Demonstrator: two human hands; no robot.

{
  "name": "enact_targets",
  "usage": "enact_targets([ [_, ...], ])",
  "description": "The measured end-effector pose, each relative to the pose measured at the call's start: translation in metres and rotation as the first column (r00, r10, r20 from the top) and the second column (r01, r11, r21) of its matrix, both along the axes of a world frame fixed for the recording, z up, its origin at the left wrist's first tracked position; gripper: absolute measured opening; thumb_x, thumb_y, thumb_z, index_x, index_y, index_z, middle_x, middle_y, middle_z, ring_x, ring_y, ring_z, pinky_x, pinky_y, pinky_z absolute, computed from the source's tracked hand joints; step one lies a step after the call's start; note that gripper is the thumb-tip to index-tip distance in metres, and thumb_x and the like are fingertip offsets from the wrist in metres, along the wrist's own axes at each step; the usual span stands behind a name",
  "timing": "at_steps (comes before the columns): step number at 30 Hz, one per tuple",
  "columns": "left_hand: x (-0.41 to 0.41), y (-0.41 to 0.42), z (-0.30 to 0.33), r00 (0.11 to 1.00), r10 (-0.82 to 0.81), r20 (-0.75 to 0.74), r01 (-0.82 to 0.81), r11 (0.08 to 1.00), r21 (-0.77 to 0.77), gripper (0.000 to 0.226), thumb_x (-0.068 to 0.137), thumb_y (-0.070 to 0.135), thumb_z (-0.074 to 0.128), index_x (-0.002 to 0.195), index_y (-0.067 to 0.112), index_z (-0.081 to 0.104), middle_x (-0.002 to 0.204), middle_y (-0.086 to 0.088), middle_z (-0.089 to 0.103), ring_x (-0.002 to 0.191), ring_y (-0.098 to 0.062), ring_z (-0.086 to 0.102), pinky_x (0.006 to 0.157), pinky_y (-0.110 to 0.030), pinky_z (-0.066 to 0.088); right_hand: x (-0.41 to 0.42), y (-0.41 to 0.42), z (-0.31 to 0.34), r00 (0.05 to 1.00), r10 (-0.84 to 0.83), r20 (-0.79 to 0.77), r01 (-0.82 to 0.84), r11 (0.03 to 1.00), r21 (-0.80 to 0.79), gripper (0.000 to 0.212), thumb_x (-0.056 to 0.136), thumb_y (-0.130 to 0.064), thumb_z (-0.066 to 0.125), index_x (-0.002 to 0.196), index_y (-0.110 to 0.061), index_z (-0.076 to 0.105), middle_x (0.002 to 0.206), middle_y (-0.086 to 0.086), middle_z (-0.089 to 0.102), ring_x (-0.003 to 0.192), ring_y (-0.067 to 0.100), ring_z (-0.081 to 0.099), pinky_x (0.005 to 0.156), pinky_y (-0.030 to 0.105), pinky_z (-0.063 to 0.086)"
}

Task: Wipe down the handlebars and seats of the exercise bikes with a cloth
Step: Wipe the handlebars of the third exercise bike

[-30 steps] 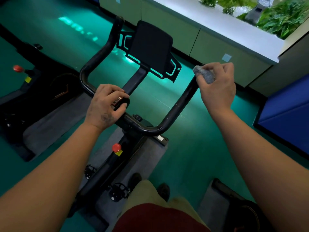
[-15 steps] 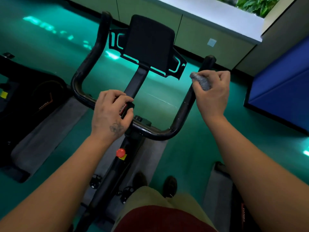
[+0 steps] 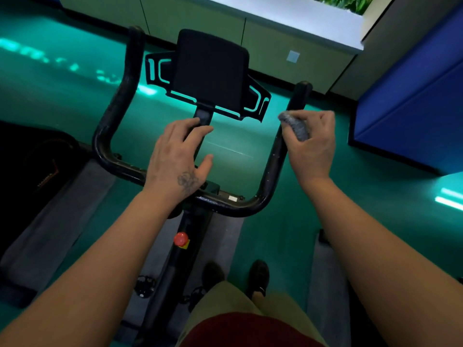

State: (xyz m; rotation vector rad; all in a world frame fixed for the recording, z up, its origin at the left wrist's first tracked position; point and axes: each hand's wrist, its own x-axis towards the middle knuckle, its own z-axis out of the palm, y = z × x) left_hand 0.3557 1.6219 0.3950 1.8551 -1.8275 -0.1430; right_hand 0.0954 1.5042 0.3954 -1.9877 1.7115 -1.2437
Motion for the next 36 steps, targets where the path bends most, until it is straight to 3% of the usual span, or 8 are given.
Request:
enact_targets([
  [5, -0.001, 0.001, -0.004, 1.000, 0.003, -0.016, -0.002, 1.000, 0.028, 0.051, 0.095, 0.031, 0.069, 0.143, 0.018, 0.059, 0.147, -0.005, 0.052, 0.138, -0.025, 0.045, 0.105, -0.046, 0.050, -0.002, 0.000, 0.003, 0.999, 0.035, -0.031, -0.035, 0.999, 0.017, 0.022, 0.089, -0.039, 0.079, 0.107, -0.027, 0.077, 0.105, 0.002, 0.058, 0.090, 0.008, 0.056, 0.077, 0.023, 0.048],
  [9, -0.002, 0.001, -0.004, 1.000, 0.007, -0.019, -0.006, 1.000, 0.031, 0.047, 0.094, 0.028, 0.070, 0.140, 0.017, 0.061, 0.145, -0.004, 0.054, 0.137, -0.024, 0.046, 0.103, -0.046, 0.052, -0.002, -0.022, 0.023, 0.999, -0.033, -0.009, 0.033, 0.999, -0.003, 0.026, 0.090, -0.046, 0.076, 0.111, -0.030, 0.073, 0.108, 0.000, 0.057, 0.089, 0.004, 0.053, 0.073, 0.006, 0.039],
  [13, -0.002, 0.001, -0.004, 1.000, 0.016, -0.018, -0.015, 0.999, 0.038, 0.043, 0.093, 0.027, 0.070, 0.135, 0.017, 0.064, 0.144, -0.004, 0.054, 0.137, -0.024, 0.046, 0.099, -0.046, 0.053, -0.001, -0.031, 0.028, 0.999, -0.031, -0.010, 0.031, 0.999, 0.011, 0.024, 0.091, -0.044, 0.074, 0.109, -0.030, 0.072, 0.109, 0.000, 0.059, 0.089, 0.002, 0.052, 0.077, 0.020, 0.045],
  [20, -0.004, 0.001, -0.003, 1.000, 0.025, -0.006, -0.024, 0.999, 0.036, 0.039, 0.091, 0.028, 0.072, 0.129, 0.018, 0.067, 0.143, -0.003, 0.055, 0.135, -0.024, 0.047, 0.092, -0.045, 0.054, -0.007, -0.003, 0.003, 0.999, 0.035, -0.019, -0.035, 0.999, 0.025, 0.022, 0.089, -0.040, 0.078, 0.108, -0.031, 0.075, 0.107, -0.002, 0.057, 0.090, -0.001, 0.051, 0.076, 0.024, 0.049],
  [23, -0.003, 0.002, -0.003, 1.000, 0.023, -0.017, -0.023, 0.999, 0.032, 0.036, 0.091, 0.027, 0.073, 0.126, 0.018, 0.068, 0.144, -0.003, 0.056, 0.135, -0.024, 0.047, 0.088, -0.044, 0.054, -0.008, -0.006, 0.005, 0.996, 0.084, -0.013, -0.083, 0.996, 0.033, 0.021, 0.088, -0.040, 0.079, 0.106, -0.029, 0.076, 0.105, 0.000, 0.057, 0.089, 0.005, 0.055, 0.078, 0.028, 0.053],
  [25, -0.002, 0.003, -0.003, 0.999, 0.023, -0.023, -0.022, 0.999, 0.033, 0.035, 0.091, 0.026, 0.074, 0.124, 0.018, 0.069, 0.144, -0.002, 0.056, 0.136, -0.024, 0.047, 0.087, -0.044, 0.055, -0.007, -0.018, 0.014, 0.994, 0.097, -0.040, -0.096, 0.995, 0.027, 0.025, 0.089, -0.046, 0.078, 0.106, -0.028, 0.076, 0.105, 0.001, 0.057, 0.089, 0.010, 0.058, 0.075, 0.023, 0.051],
  [29, -0.001, 0.003, -0.003, 0.999, 0.016, -0.027, -0.016, 0.999, 0.031, 0.031, 0.090, 0.026, 0.075, 0.120, 0.019, 0.071, 0.143, -0.002, 0.056, 0.135, -0.024, 0.048, 0.083, -0.046, 0.056, -0.003, -0.047, 0.038, 0.999, 0.036, -0.036, -0.038, 0.998, -0.043, 0.027, 0.089, -0.050, 0.077, 0.103, -0.028, 0.079, 0.103, 0.003, 0.058, 0.087, 0.000, 0.050, 0.074, 0.009, 0.041],
  [36, -0.002, 0.003, -0.001, 0.999, 0.016, -0.037, -0.014, 0.999, 0.034, 0.028, 0.090, 0.026, 0.075, 0.117, 0.020, 0.071, 0.144, -0.002, 0.056, 0.136, -0.024, 0.048, 0.081, -0.044, 0.054, -0.002, -0.031, 0.028, 0.992, 0.061, -0.110, -0.060, 0.998, 0.017, 0.026, 0.088, -0.052, 0.075, 0.105, -0.032, 0.079, 0.106, 0.004, 0.053, 0.086, 0.005, 0.052, 0.072, 0.029, 0.051],
])
